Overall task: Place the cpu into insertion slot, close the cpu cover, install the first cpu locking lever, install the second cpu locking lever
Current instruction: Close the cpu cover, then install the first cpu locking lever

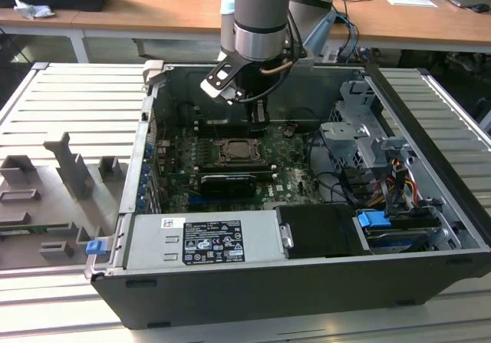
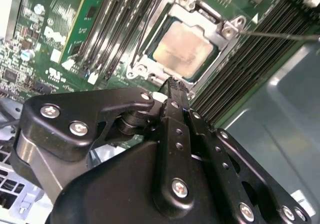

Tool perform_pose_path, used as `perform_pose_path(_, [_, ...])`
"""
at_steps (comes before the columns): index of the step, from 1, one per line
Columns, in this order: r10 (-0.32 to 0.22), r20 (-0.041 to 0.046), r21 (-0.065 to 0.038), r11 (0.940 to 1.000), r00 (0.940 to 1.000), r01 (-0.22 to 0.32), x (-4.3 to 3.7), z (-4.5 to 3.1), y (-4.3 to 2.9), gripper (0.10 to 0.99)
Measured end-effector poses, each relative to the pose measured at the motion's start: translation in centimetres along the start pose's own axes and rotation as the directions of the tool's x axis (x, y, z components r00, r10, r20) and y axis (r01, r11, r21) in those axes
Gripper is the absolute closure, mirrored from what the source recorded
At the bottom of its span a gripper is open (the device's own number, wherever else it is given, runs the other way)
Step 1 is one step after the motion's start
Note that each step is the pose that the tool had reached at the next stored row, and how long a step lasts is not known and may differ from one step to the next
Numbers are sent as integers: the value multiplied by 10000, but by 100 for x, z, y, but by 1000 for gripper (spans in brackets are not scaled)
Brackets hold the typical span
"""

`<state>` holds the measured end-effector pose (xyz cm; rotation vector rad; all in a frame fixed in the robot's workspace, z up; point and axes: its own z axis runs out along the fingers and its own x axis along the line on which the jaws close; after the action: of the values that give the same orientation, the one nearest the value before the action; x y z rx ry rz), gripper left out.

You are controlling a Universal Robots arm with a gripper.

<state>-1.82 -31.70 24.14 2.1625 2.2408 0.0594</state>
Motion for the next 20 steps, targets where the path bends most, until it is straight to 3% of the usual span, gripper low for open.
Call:
perform_pose_path(12, [1,0,0,10000,10000,-1,7,-9,-212,980])
perform_pose_path(20, [0,0,0,10000,10000,0,9,-38,-244,980])
